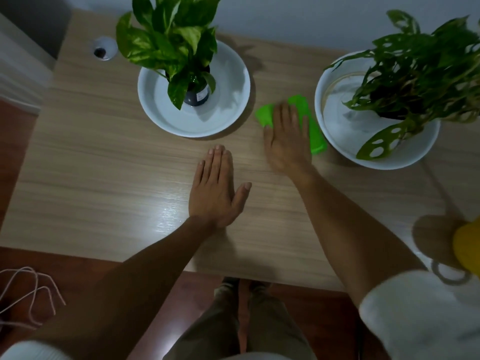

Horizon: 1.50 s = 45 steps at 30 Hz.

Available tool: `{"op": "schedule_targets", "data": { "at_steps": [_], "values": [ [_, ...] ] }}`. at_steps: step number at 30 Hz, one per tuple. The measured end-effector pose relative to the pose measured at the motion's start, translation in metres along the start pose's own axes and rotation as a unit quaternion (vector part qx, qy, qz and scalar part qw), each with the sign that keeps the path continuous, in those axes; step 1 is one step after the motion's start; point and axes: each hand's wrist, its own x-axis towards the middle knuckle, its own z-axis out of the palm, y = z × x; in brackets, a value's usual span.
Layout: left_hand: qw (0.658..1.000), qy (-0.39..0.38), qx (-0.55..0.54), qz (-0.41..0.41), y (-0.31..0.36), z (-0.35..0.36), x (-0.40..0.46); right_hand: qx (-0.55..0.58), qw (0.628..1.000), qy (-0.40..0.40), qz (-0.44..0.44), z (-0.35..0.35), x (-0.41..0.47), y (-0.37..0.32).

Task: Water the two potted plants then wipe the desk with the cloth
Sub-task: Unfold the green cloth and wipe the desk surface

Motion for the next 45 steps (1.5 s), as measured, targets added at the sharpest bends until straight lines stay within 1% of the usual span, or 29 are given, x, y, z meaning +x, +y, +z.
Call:
{"op": "schedule_targets", "data": {
  "at_steps": [2,3,5,7,8,9,11,15,17,18,19,21,24,27,29,32,35,37,41,45],
  "values": [
    [1.0,0.003,0.007,0.012,-0.01,-0.003,0.008,0.015,0.999,0.0,0.048,-0.002,0.036,-0.008],
    [1.0,0.003,0.015,0.021,-0.014,-0.004,0.012,0.017,0.999,-0.005,0.045,-0.001,0.047,-0.013],
    [0.999,0.002,0.033,0.042,-0.021,-0.007,0.019,0.006,1.0,-0.019,-0.02,0.001,0.046,-0.021],
    [0.997,0.004,0.047,0.058,-0.022,-0.01,0.025,-0.011,0.995,-0.023,-0.094,0.004,0.023,-0.019],
    [0.997,0.006,0.053,0.064,-0.022,-0.01,0.029,-0.015,0.994,-0.02,-0.106,0.006,0.01,-0.013],
    [0.996,0.004,0.057,0.072,-0.021,-0.01,0.033,-0.012,0.995,-0.018,-0.096,0.007,0.003,-0.008],
    [0.994,-0.003,0.062,0.092,-0.021,-0.009,0.038,0.002,0.999,-0.009,-0.043,0.005,0.009,-0.004],
    [0.993,0.013,0.061,0.103,-0.023,-0.003,0.043,0.023,0.996,0.021,0.081,-0.002,0.074,-0.013],
    [0.993,0.017,0.066,0.101,-0.022,-0.001,0.043,0.035,0.993,0.021,0.114,-0.006,0.105,-0.017],
    [0.992,0.018,0.069,0.101,-0.022,0.001,0.043,0.038,0.992,0.02,0.117,-0.008,0.118,-0.019],
    [0.992,0.021,0.071,0.1,-0.022,0.002,0.044,0.038,0.993,0.017,0.111,-0.009,0.13,-0.021],
    [0.992,0.029,0.07,0.101,-0.023,0.002,0.044,0.029,0.997,0.01,0.069,-0.013,0.146,-0.025],
    [0.992,0.036,0.068,0.102,-0.024,0.003,0.045,0.009,0.999,-0.01,-0.036,-0.019,0.158,-0.023],
    [0.992,0.03,0.064,0.102,-0.023,0.001,0.045,-0.015,0.991,-0.028,-0.128,-0.022,0.147,-0.016],
    [0.992,0.032,0.063,0.102,-0.022,-0.001,0.045,-0.021,0.987,-0.028,-0.155,-0.022,0.13,-0.011],
    [0.993,0.031,0.058,0.101,-0.022,-0.004,0.046,-0.024,0.988,-0.03,-0.149,-0.016,0.091,-0.01],
    [0.993,0.031,0.05,0.102,-0.02,-0.006,0.046,-0.014,0.993,-0.027,-0.117,-0.003,0.044,-0.012],
    [0.993,0.032,0.045,0.105,-0.022,-0.005,0.045,0.005,0.998,-0.013,-0.061,0.003,0.037,-0.015],
    [0.993,0.029,0.056,0.103,-0.024,0.0,0.046,0.046,0.996,-0.003,0.074,0.001,0.086,-0.019],
    [0.992,0.041,0.054,0.104,-0.023,0.003,0.045,0.073,0.983,0.031,0.167,-0.006,0.136,-0.02]
  ]
}}
